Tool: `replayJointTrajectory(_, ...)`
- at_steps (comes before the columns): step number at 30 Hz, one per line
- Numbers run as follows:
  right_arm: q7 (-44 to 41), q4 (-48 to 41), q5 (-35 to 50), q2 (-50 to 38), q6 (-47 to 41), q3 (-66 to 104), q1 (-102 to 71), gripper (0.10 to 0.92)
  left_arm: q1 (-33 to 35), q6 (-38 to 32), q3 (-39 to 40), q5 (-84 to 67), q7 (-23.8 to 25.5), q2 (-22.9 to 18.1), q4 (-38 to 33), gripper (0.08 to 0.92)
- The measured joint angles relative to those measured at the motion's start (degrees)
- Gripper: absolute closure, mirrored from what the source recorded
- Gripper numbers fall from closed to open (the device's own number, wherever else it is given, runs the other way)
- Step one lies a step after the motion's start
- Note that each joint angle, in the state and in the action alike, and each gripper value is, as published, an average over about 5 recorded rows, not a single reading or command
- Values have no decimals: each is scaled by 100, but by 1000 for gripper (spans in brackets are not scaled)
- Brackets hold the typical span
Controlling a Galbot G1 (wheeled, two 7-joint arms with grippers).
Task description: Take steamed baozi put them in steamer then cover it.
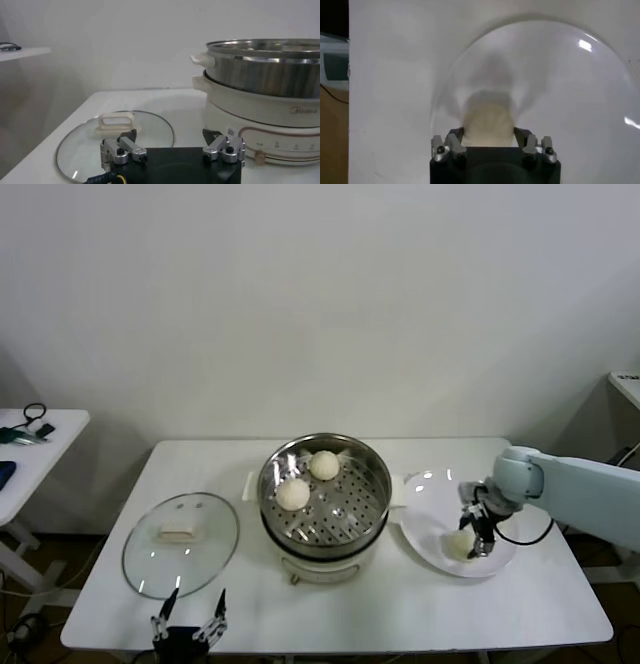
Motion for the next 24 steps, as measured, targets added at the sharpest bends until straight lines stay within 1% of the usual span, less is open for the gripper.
replayJointTrajectory(10,-259,6,-104,132,276,-149,373,355,-3,14,26,19,-13,3,-10,177)
replayJointTrajectory(16,-614,60,19,446,751,-560,1264,355,-3,38,80,46,-11,3,-30,177)
replayJointTrajectory(24,-1164,168,330,1125,1573,-912,2753,355,30,35,57,38,-13,44,-67,177)
